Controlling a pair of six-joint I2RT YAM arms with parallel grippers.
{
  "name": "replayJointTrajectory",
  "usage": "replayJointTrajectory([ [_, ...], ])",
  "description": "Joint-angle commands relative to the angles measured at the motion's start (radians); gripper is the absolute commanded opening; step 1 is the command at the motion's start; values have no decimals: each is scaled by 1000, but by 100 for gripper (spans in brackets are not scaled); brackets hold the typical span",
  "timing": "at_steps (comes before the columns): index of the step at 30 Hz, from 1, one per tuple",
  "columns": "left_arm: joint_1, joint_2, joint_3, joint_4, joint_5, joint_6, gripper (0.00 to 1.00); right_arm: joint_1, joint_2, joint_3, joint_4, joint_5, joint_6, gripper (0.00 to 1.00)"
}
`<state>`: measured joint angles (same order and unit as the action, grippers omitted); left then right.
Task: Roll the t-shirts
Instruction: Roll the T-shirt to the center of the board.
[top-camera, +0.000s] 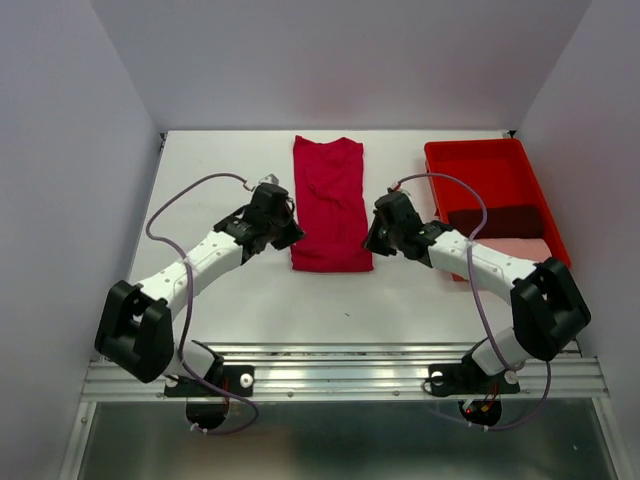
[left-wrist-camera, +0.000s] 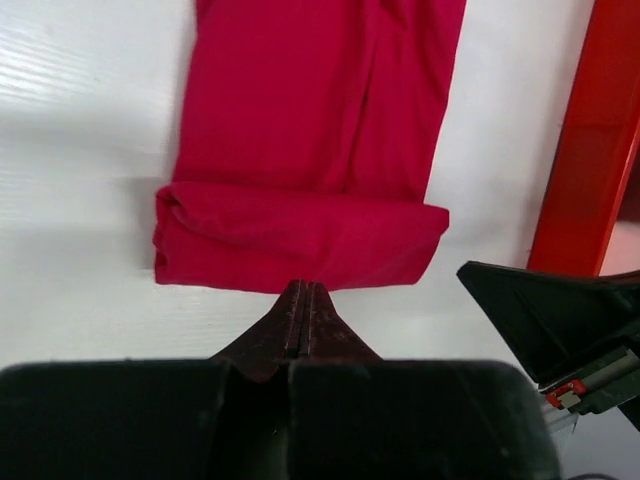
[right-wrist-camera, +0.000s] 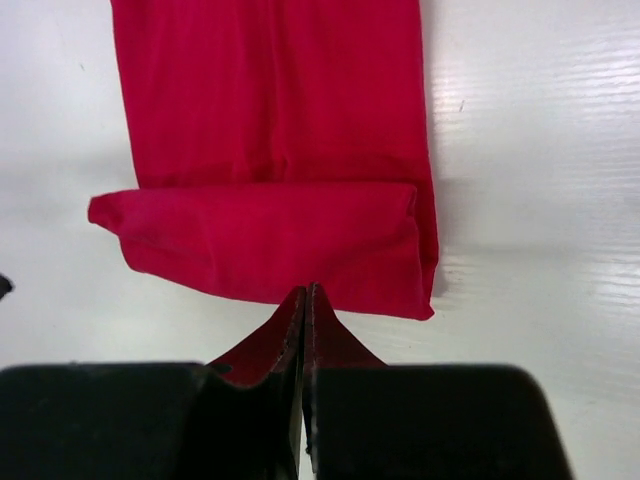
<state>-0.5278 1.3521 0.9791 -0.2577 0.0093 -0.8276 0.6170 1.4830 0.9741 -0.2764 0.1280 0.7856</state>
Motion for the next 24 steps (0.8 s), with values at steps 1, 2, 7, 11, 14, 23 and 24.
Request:
replayJointTrajectory([
  [1,-31,83,-5,51,54,18,0,7,45,17,23,-65,-34,1],
  [2,-32,100,4,58,58,22,0,7,54,26,22,-71,-39,1],
  [7,-29,214,33,71,29,68,0,7,134,66,16,-22,-51,2],
  [11,-28,304,66,69,-8,97,0,7,236,107,16,21,-75,2],
  [14,-23,323,69,74,-46,105,0,7,298,126,2,48,-91,1],
  [23,-20,223,67,18,-91,108,0,16,160,127,-17,10,-114,1],
  [24,-20,204,66,9,-92,108,0,16,146,130,-12,-16,-106,1],
])
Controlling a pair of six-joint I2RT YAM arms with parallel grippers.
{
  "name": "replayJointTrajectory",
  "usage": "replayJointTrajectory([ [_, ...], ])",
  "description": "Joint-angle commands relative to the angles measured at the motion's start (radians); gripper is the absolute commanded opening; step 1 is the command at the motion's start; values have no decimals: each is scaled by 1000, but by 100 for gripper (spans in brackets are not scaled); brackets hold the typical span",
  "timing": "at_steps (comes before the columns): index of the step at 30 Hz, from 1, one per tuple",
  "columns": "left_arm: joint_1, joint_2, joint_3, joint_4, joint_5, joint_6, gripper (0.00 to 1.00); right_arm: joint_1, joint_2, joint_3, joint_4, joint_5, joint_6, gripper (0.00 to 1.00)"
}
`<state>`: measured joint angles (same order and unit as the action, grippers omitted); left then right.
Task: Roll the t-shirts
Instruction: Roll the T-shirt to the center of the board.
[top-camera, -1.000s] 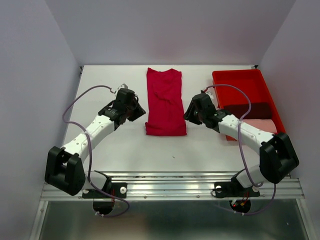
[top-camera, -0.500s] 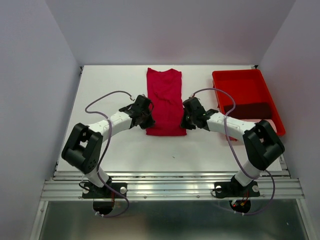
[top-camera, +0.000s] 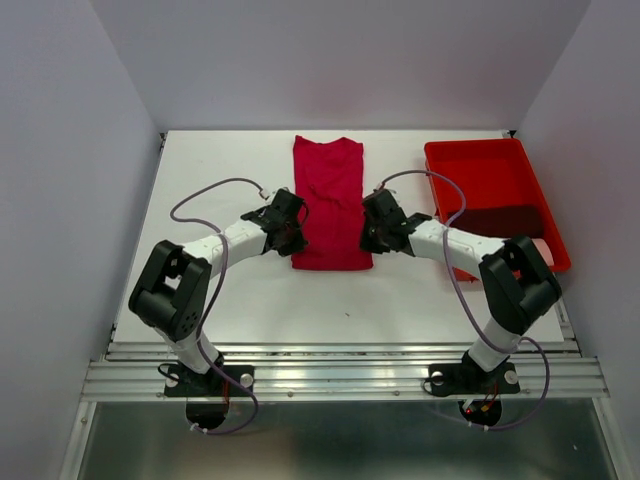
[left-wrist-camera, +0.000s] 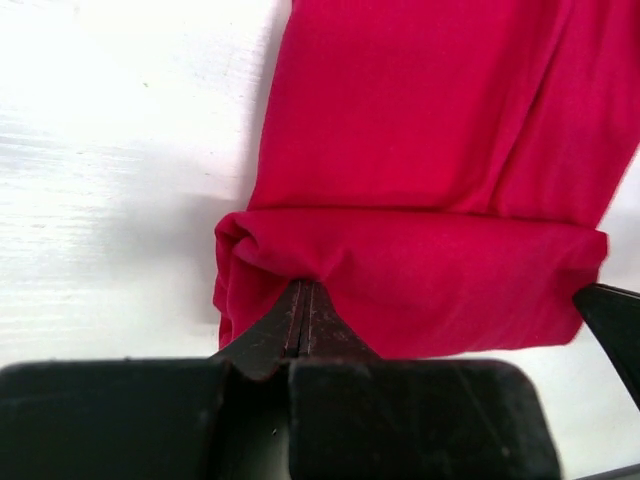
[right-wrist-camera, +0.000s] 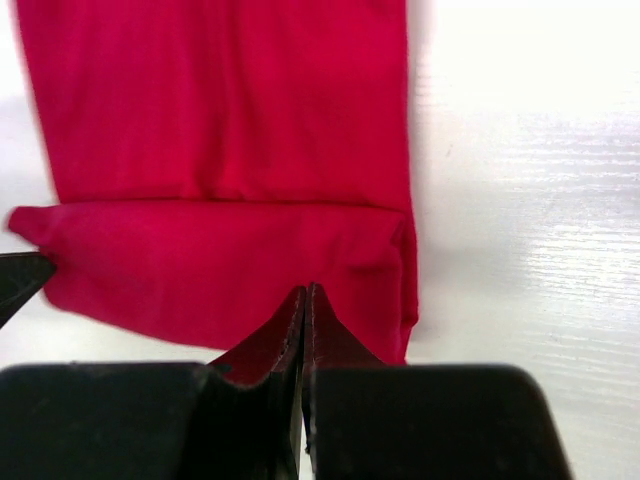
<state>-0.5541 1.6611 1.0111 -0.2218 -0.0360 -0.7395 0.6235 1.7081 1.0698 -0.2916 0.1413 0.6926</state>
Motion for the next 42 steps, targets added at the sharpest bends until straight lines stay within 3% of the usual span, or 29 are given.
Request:
replayJointTrajectory([
  [1,6,-115,31,-28,-48,17,0,22,-80,38,8,-42,-7,1],
  [5,6,-132,9,-11,-58,2,0,41,-42,71,49,-104,11,1],
  [12,8,-2,6,24,-85,-11,0,50,102,99,126,-224,28,1],
  [17,11,60,-14,27,-88,-18,0,50,189,93,79,-149,21,1],
  [24,10,-78,3,-28,-97,-3,0,50,23,99,14,-10,-18,1],
  [30,-13,-158,35,-36,-61,5,0,12,-62,79,-4,14,-31,2],
  [42,-46,22,31,33,-39,22,0,-8,34,15,-1,11,-16,1],
])
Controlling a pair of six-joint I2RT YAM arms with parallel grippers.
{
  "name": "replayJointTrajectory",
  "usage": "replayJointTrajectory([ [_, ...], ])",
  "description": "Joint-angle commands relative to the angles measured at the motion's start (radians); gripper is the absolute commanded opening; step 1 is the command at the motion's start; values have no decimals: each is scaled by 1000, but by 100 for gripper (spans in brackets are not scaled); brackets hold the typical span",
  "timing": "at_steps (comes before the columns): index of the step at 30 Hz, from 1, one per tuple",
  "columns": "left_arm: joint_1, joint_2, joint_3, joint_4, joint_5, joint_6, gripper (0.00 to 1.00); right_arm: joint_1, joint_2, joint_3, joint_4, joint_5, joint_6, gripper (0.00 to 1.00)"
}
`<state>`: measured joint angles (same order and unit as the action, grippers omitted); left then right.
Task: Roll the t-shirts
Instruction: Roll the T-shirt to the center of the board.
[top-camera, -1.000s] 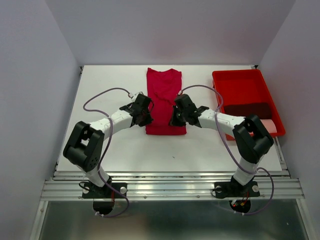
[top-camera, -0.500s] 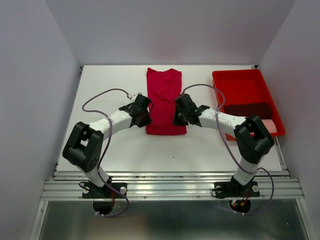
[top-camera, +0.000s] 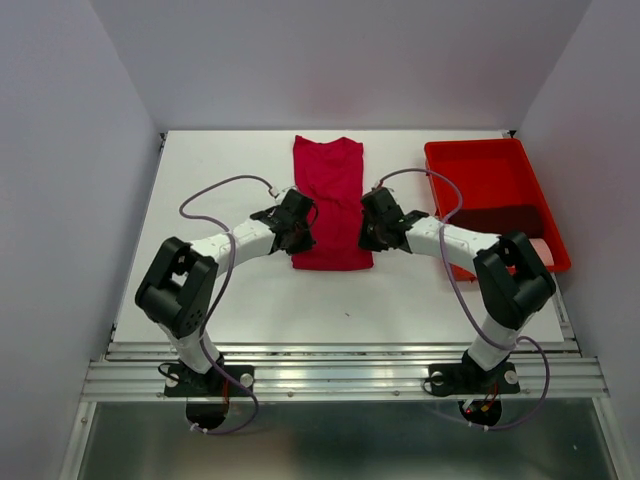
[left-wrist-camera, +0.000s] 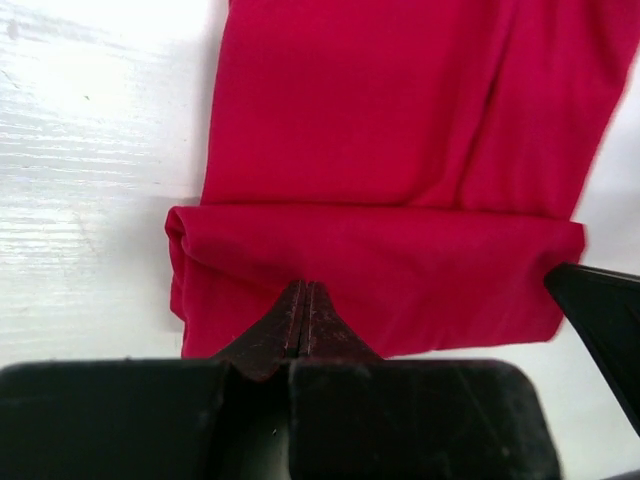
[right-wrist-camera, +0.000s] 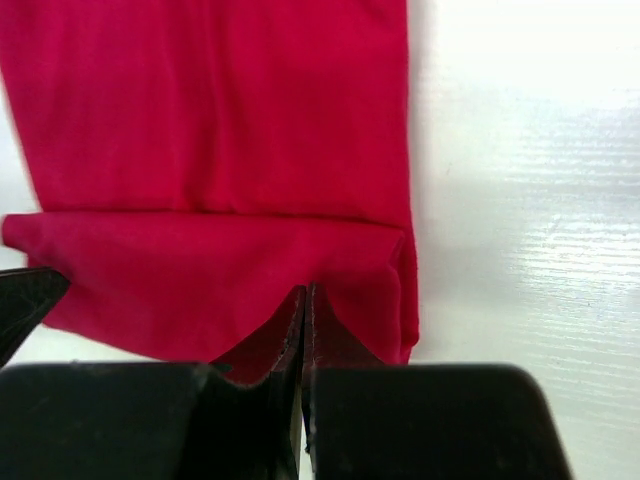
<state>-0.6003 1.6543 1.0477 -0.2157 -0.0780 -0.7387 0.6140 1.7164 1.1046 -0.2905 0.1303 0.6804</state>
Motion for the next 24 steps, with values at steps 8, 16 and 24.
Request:
replayJointTrajectory([
  [8,-3,9,-135,82,55,10,0,1,20,-141,53,-50,21,1],
  [16,-41,-178,-310,47,73,-17,0,50,-110,-258,45,-89,106,1],
  [24,-47,-385,-397,-28,101,-62,0,96,-231,-287,-30,-64,143,1],
])
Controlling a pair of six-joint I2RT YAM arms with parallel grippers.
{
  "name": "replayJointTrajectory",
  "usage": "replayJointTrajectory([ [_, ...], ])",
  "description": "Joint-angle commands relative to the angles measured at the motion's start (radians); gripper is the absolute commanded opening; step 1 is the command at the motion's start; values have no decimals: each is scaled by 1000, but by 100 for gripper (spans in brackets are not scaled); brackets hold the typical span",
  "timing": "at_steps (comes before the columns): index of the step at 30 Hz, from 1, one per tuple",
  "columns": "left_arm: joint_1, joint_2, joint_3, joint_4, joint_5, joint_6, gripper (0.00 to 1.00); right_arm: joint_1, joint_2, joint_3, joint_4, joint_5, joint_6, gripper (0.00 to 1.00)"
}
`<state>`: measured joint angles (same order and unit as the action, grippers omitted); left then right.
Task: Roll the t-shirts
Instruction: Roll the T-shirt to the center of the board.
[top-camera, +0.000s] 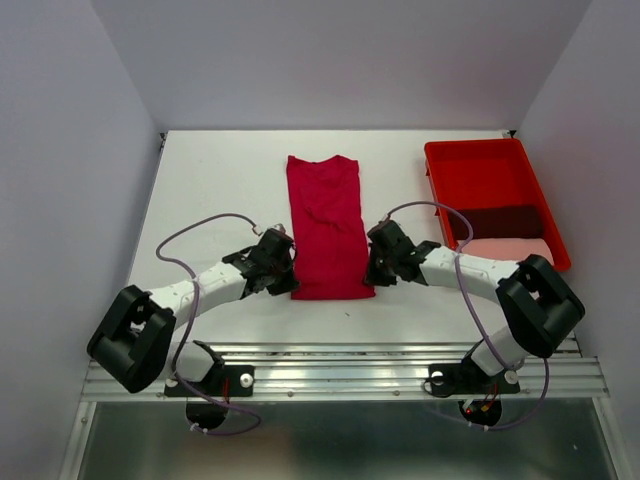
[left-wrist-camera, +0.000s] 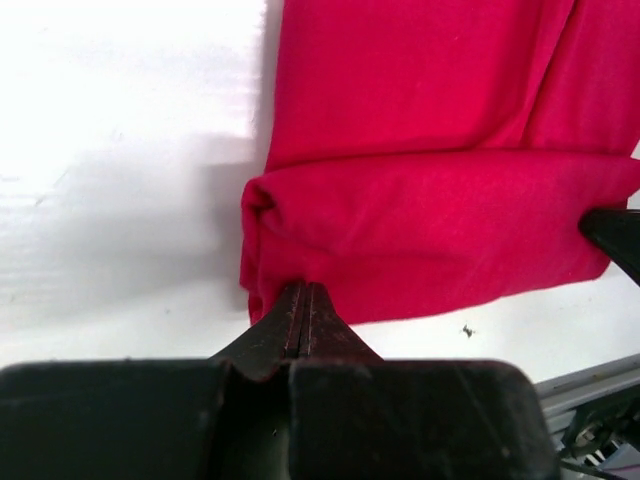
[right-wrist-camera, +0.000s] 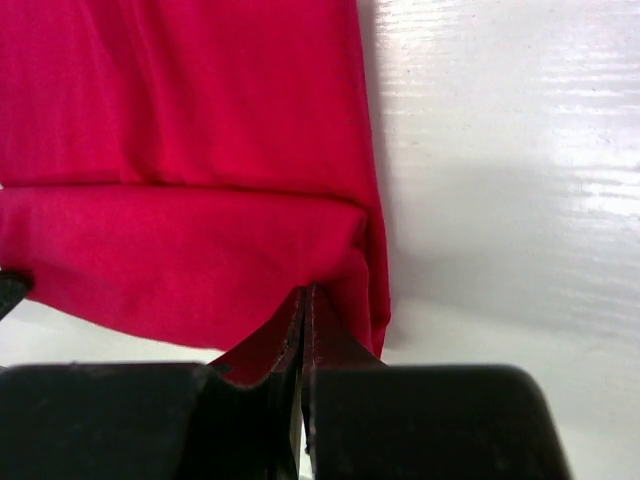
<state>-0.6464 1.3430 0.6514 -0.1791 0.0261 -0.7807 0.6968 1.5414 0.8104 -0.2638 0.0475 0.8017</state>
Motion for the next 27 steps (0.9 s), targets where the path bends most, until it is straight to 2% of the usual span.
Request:
replayJointTrajectory([
  [1,-2,-87,5,-75,-12,-23,0,13,-84,13,-69,44,22,1],
  [3,-1,-126,17,-109,-15,-31,0,13,-116,24,-109,81,30,4],
  [5,-1,-153,14,-131,-15,-51,1,13,-165,19,-132,126,36,12],
  [7,-1,-192,1,-134,-15,-66,6,13,-193,-8,-134,129,50,19],
  [8,-1,-203,-22,-131,-15,-89,16,13,-214,-20,-134,123,57,22],
  [9,-1,-218,-33,-131,-15,-101,19,13,-219,-31,-132,118,65,24],
  [10,-2,-226,-45,-126,-15,-112,21,13,-227,-54,-127,100,85,31],
  [12,-1,-237,-82,-108,-15,-143,46,13,-248,-86,-97,80,108,41],
  [13,-1,-240,-94,-97,-15,-150,55,13,-256,-100,-85,71,119,49],
  [14,-1,-242,-116,-73,-9,-158,67,13,-271,-129,-53,48,137,52],
  [15,-2,-243,-127,-62,-6,-175,69,13,-279,-140,-39,42,146,55],
  [18,-1,-242,-157,-22,-3,-192,68,13,-283,-172,8,18,178,56],
  [25,-1,-193,-182,42,-14,-222,47,13,-245,-235,110,-24,234,53],
  [27,-1,-173,-188,55,-14,-226,44,13,-234,-244,127,-29,241,51],
])
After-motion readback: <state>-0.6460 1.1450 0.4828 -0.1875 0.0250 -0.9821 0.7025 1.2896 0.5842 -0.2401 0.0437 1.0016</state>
